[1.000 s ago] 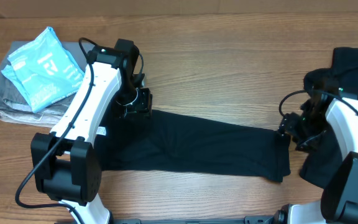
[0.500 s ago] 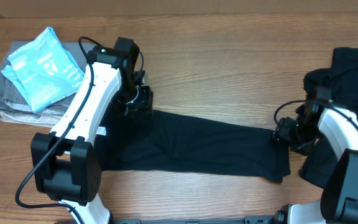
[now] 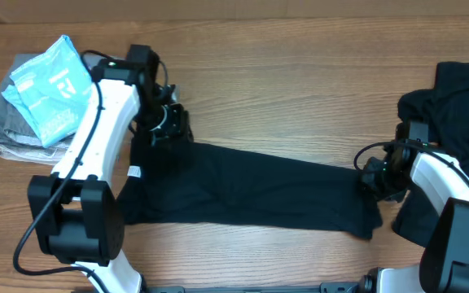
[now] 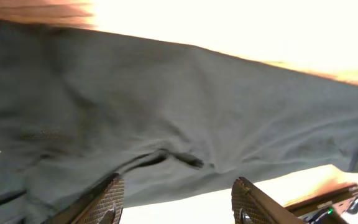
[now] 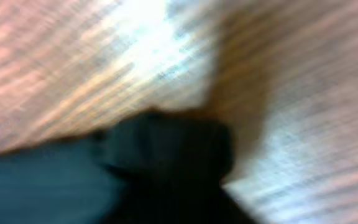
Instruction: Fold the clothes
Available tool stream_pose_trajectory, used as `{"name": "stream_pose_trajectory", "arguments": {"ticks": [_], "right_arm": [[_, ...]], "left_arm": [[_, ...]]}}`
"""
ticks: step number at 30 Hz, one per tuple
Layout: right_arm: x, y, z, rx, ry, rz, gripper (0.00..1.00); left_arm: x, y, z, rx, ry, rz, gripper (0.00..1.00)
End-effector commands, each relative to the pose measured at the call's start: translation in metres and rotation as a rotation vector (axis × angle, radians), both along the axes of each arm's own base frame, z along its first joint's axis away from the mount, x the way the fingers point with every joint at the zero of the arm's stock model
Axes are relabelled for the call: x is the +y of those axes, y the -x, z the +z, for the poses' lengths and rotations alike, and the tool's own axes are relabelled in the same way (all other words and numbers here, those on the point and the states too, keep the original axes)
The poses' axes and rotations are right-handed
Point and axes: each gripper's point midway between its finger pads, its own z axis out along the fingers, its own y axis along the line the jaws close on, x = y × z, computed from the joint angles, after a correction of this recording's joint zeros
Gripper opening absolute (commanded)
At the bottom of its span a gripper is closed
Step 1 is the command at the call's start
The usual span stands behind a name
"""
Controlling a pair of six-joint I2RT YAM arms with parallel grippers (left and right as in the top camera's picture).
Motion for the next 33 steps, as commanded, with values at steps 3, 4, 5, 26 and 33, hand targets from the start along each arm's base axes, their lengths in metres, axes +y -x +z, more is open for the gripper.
{"name": "stream_pose_trajectory", "arguments": {"ticks": [3, 4, 5, 26, 33], "right_arm": [[-0.032, -0.005, -0.005, -0.018, 0.16, -0.076, 0.04], [-0.035, -0.009, -0.004, -0.037, 0.165, -0.089, 0.04], [-0.04, -0.015, -0.003, -0.061, 0.17, -0.104, 0.04], [-0.077, -0.044, 0.115, -0.09, 0.024, -0.257, 0.04], [-0.022, -0.044, 0.143, -0.062, -0.236, -0.267, 0.04]], "left_arm": [[0.019, -0.011, 0.007, -0.038, 0.095, 0.044, 0.58], [0.022, -0.013, 0.008, -0.043, 0.109, 0.055, 0.58], [0.028, -0.015, 0.009, -0.048, 0.125, 0.078, 0.58], [0.064, -0.011, 0.006, -0.017, 0.085, 0.162, 0.59], [0.064, -0.01, 0.006, -0.015, 0.085, 0.163, 0.58]]}}
